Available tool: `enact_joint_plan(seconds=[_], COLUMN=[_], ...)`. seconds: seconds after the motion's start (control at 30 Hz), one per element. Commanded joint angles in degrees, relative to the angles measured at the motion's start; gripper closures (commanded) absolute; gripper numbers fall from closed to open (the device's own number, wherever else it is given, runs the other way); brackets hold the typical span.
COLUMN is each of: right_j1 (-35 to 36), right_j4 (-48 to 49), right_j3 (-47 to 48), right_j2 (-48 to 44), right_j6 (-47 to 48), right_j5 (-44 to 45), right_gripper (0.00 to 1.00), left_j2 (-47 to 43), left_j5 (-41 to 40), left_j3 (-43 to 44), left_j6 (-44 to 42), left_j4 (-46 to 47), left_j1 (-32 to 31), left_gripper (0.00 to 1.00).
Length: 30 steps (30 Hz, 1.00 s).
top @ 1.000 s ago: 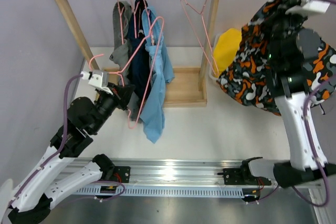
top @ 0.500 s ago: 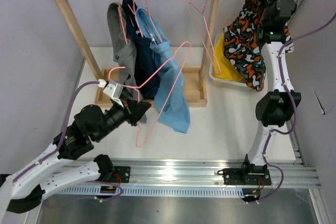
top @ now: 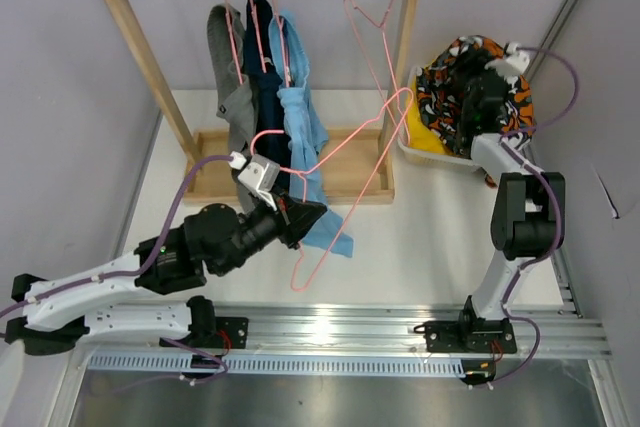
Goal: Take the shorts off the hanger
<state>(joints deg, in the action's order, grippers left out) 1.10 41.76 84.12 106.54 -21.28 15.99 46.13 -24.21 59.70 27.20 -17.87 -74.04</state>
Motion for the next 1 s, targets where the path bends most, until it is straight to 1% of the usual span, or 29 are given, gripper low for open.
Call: enact_joint_plan(seconds=[0.0, 0.03, 0.07, 0.1, 0.13, 0.17, 0.27, 0.3, 0.33, 0.37, 0.4, 0.43, 0.47, 0.5, 0.57, 0.6, 0.63, 0.67, 0.7, 0.73, 0.77, 0.87, 0.9, 0.93, 0.97], right_j1=[-0.58, -0.58, -0.58, -0.58, -0.49, -0.14, 1.79, 2.32, 3.02, 4.85, 5.92, 7.15, 10.12, 11.54, 14.0, 15.93, 16.73, 17.35, 18.22, 18.41, 18.58, 18.5, 18.5, 18.5, 18.5], right_j4=[-4.9, -4.76, -3.8, -1.18, -0.28, 0.25, -3.34, -6.83, -9.91, -16.9, -20.02, -23.01, -28.43, -30.57, -36.53, -38.31, -40.07, -42.09, -44.11, -45.17, -47.19, -51.24, -51.68, -52.73, -53.27], right_j3=[-10.0, -12.98, -19.45, -22.82, -25.9, -30.89, -36.55, -39.7, -40.86, -42.27, -42.63, -42.89, -43.16, -43.42, -43.77, -43.86, -44.04, -44.21, -44.39, -44.39, -44.39, -43.16, -43.07, -42.64, -42.46], right_j2=[-2.91, -3.79, -6.23, -7.82, -9.75, -13.95, -22.49, -29.3, -33.11, -40.64, -44.19, -47.45, -53.4, -56.07, -60.82, -64.93, -66.88, -68.64, -70.23, -73.29, -74.62, -79.46, -80.43, -82.18, -82.89], right_j6=[-9.88, -11.4, -12.37, -12.99, -13.52, -13.7, -13.88, -13.88, -13.88, -14.31, -14.32, -13.27, -12.65, -12.13, -11.5, -11.51, -11.51, -11.42, -11.07, -10.81, -10.11, -8.44, -7.91, -7.38, -7.11], right_j5=[-0.07, -0.95, -0.44, 0.09, 1.05, 1.67, 5.27, 6.41, 7.73, 8.87, 10.19, 10.81, 12.99, 13.45, 14.07, 13.81, 13.37, 12.93, 11.88, 11.61, 11.17, 11.34, 11.0, 10.65, 9.95], right_gripper=[0.34, 0.21, 0.17, 0.15, 0.14, 0.14, 0.13, 0.11, 0.1, 0.03, 0.02, 0.01, 0.0, 0.01, 0.0, 0.0, 0.0, 0.0, 0.01, 0.0, 0.01, 0.01, 0.0, 0.01, 0.0], left_j2=[1.24, 2.46, 2.91, 3.35, 3.61, 4.14, 4.93, 5.2, 5.72, 7.64, 8.96, 10.72, 14.04, 15.9, 19.51, 23.09, 24.87, 26.8, 31.08, 33.21, 35.24, 41.66, 42.2, 42.11, 41.59], left_j5=[-8.56, -11.71, -12.87, -14.1, -16.99, -18.23, -23.76, -24.91, -26.14, -29.11, -30.53, -32.2, -33.79, -33.89, -31.89, -31.26, -30.82, -30.64, -30.9, -31.25, -31.77, -33.27, -32.23, -31.52, -31.17], left_j3=[1.55, 2.25, 2.35, 2.87, 3.57, 3.84, 5.78, 6.21, 7.35, 9.01, 9.99, 12.78, 15.68, 17.27, 23.85, 25.62, 29.21, 33.33, 35.64, 40.44, 44.67, 52.6, 53.23, 53.24, 51.06], left_j6=[3.64, 4.08, 4.35, 4.79, 5.14, 5.23, 5.41, 4.8, 4.18, 1.91, 0.24, -3.26, -5.47, -7.32, -11.28, -12.42, -13.57, -15.75, -16.65, -18.05, -18.93, -20.52, -20.0, -17.47, -16.49], left_j4=[5.57, 4.61, 4.6, 4.42, 3.12, 2.75, -0.06, -0.06, -0.32, -0.5, -0.5, -0.41, 0.72, 1.16, 1.61, 2.04, 1.96, 1.61, -0.48, -1.72, -2.86, -6.91, -7.79, -9.97, -10.25], left_j1=[-0.4, -0.4, -0.4, -0.4, -0.49, -0.49, -0.58, -0.49, -0.49, -0.49, -0.4, -0.23, 0.03, 1.34, 3.1, 4.94, 5.65, 6.97, 7.5, 7.94, 8.73, 9.09, 9.09, 8.92, 8.13], left_gripper=[1.0, 1.0, 1.0, 1.0, 1.0, 1.0, 1.0, 1.0, 1.0, 1.0, 1.0, 1.0, 1.0, 1.0, 1.0, 1.0, 1.0, 1.0, 1.0, 1.0, 1.0, 1.0, 1.0, 1.0, 1.0])
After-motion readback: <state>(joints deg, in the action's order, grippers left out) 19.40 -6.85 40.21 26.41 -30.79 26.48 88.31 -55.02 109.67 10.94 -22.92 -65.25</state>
